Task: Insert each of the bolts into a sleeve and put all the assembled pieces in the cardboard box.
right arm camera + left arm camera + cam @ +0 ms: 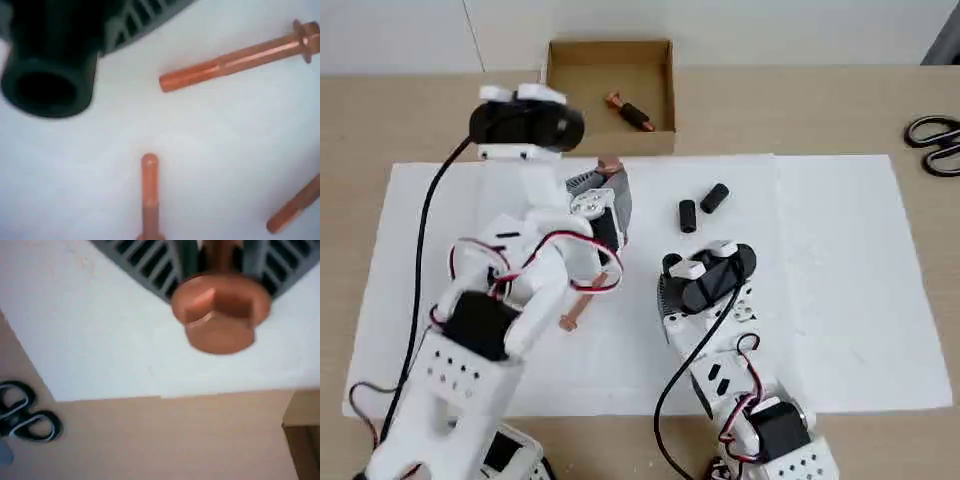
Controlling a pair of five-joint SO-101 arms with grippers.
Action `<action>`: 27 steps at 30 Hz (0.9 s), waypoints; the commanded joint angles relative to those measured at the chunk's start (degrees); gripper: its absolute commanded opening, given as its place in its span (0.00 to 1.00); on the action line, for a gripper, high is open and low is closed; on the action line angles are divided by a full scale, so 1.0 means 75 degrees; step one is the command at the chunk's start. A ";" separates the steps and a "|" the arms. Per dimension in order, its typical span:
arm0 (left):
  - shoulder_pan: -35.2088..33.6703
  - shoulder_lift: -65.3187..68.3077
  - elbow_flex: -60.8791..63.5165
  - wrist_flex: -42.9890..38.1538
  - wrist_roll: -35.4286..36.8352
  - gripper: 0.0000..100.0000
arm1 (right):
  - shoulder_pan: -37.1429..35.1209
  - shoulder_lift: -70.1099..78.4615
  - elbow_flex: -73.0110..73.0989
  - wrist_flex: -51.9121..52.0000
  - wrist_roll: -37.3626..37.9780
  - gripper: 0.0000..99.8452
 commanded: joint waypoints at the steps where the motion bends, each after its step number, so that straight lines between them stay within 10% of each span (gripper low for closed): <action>1: 0.0047 -0.0574 0.0674 -0.1032 -0.0070 0.01 | -0.0053 -0.0018 0.0000 -0.0252 0.0035 0.00; 27: 0.0727 -0.0633 0.2338 -0.2555 -0.0059 0.01 | -0.0768 -0.0018 0.0059 -0.0240 -0.0680 0.00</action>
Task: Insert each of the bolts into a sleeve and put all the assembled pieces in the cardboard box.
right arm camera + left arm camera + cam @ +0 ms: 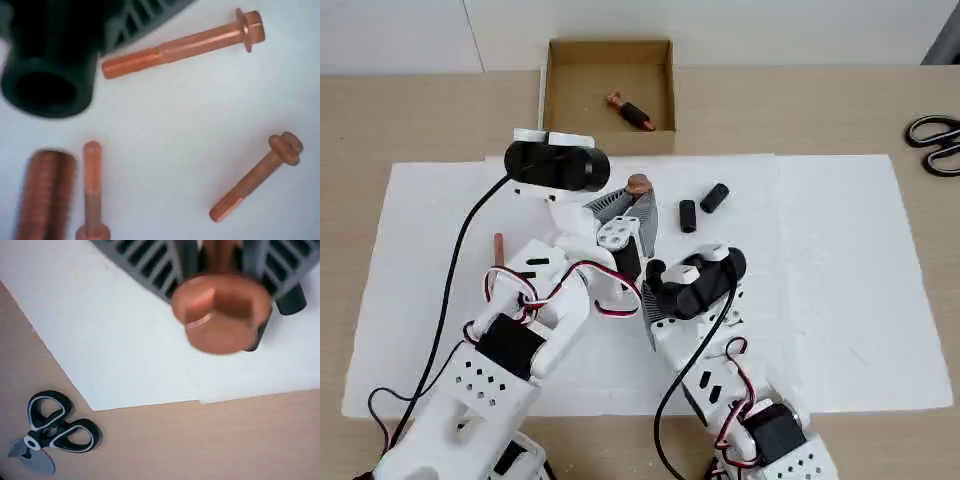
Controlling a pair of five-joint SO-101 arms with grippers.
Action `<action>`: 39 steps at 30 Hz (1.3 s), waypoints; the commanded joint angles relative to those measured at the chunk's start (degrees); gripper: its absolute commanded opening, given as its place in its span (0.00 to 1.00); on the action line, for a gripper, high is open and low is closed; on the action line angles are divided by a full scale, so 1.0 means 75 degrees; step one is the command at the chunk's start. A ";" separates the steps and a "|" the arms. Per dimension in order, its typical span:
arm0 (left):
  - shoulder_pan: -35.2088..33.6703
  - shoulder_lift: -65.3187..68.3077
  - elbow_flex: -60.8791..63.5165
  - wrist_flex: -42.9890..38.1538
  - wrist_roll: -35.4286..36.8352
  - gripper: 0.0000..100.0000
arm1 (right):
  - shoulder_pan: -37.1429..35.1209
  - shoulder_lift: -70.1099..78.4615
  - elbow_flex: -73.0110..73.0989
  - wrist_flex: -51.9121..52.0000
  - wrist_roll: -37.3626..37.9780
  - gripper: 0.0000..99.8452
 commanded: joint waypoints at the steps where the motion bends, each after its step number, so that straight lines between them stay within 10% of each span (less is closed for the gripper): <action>1: 0.0117 -0.0270 0.0111 -0.0234 -0.0059 0.01 | -0.0053 -0.0018 -0.0023 -0.0182 -0.0070 0.00; 39: 0.0867 -0.0281 0.0803 0.0516 -0.0621 0.01 | -0.0053 -0.0018 -0.0023 -0.0182 -0.0070 0.00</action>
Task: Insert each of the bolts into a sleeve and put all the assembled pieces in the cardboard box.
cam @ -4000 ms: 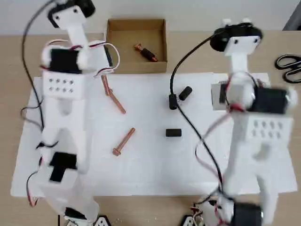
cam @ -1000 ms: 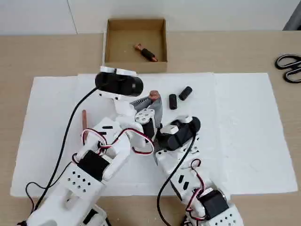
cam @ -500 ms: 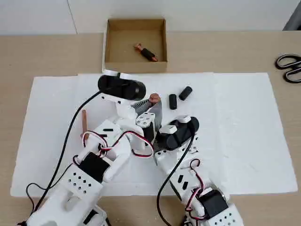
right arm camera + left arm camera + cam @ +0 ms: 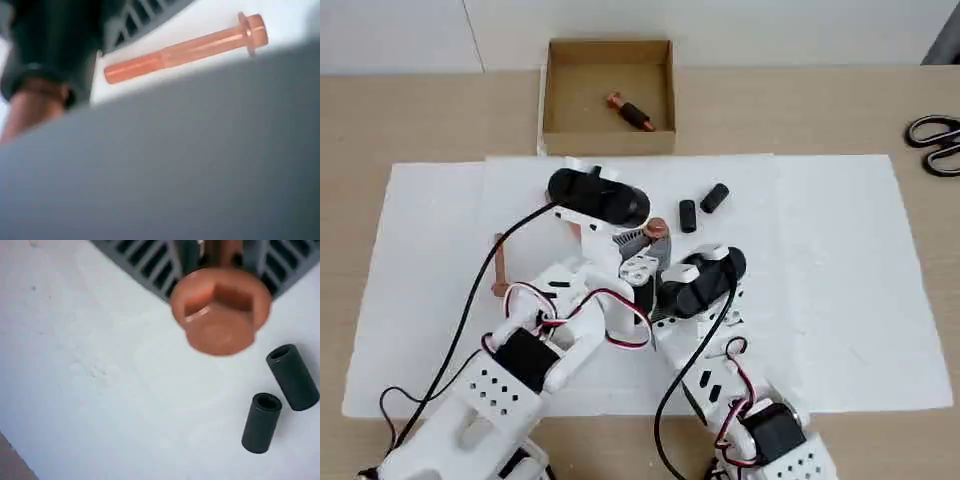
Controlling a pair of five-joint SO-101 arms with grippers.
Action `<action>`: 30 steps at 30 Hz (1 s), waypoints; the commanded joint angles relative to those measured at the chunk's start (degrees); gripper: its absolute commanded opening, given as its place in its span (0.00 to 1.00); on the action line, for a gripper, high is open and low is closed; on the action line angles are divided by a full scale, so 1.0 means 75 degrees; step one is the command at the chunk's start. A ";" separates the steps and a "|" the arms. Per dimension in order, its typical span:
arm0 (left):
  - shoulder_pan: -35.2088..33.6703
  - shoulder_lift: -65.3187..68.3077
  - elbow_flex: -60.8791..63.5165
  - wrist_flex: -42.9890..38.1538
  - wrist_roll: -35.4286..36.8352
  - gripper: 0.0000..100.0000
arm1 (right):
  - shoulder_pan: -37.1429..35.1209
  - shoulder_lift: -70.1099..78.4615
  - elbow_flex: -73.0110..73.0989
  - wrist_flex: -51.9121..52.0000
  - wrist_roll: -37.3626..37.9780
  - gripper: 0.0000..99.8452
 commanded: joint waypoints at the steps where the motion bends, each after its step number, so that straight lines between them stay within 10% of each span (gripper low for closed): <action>1: 0.0141 -0.0152 -0.0029 0.0199 -0.0012 0.01 | -0.0053 -0.0029 -0.0047 -0.0193 -0.0047 0.00; 16: 0.0152 -0.0152 0.0287 0.0645 -0.0012 0.02 | -0.0053 -0.0029 -0.0047 -0.0170 -0.0047 0.00; 30: 0.0105 -0.0164 -0.0967 0.2040 0.0012 0.25 | -0.0053 -0.0029 -0.0047 -0.0158 -0.0047 0.00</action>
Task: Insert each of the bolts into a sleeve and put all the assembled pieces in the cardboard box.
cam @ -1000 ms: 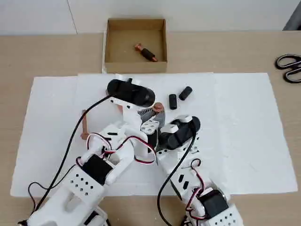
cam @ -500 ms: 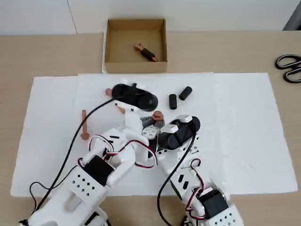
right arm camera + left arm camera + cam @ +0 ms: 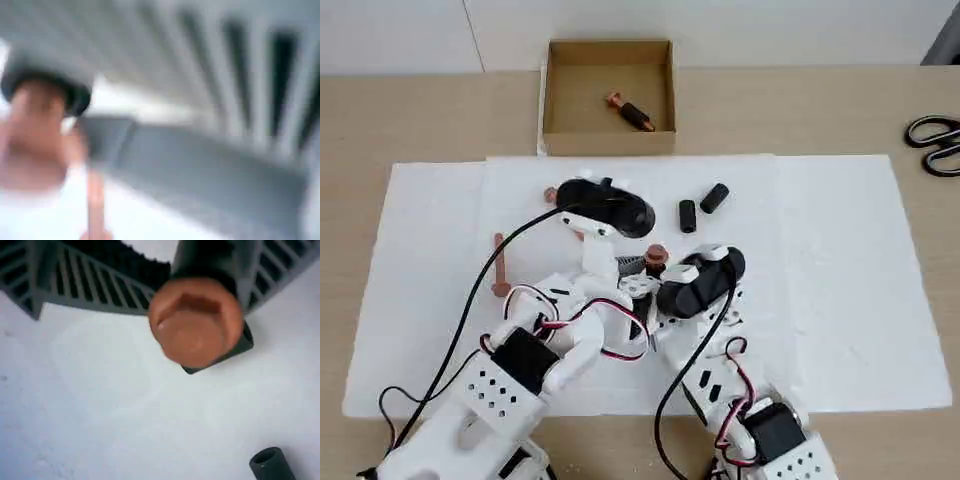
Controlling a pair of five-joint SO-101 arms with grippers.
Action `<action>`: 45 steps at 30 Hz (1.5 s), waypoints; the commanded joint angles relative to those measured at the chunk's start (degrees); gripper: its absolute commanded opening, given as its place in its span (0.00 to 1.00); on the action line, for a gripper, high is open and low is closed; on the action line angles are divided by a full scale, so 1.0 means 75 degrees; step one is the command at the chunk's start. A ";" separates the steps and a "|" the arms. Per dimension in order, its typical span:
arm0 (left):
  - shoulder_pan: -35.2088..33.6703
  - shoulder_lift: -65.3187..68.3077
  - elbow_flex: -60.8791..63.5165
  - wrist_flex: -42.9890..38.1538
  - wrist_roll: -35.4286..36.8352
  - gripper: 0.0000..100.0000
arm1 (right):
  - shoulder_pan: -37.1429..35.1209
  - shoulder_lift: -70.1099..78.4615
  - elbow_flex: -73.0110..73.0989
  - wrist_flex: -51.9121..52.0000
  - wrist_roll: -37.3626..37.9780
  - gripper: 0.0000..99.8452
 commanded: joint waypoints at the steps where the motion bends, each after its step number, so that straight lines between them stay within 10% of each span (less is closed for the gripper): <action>1: 0.0012 -0.0117 -0.0674 0.0176 -0.0047 0.25 | -0.0053 -0.0029 -0.0035 -0.0158 -0.0047 0.00; 19: -0.1536 -0.0117 -0.1893 0.1911 -0.0574 0.34 | -0.0018 -0.0029 -0.0035 -0.0147 -0.0047 0.00; 28: -0.2801 -0.0117 -0.1952 0.3329 -0.2215 0.34 | 0.2069 0.0100 -0.0504 0.0158 -0.0023 0.00; 35: -0.4712 -0.0117 -0.1952 0.4009 -0.3599 0.34 | 0.4237 0.1260 -0.3188 0.1366 0.0938 0.00; 45: -0.5931 -0.0117 -0.1893 0.4571 -0.3634 0.34 | 0.4085 0.6336 -0.8393 0.0967 0.0891 0.00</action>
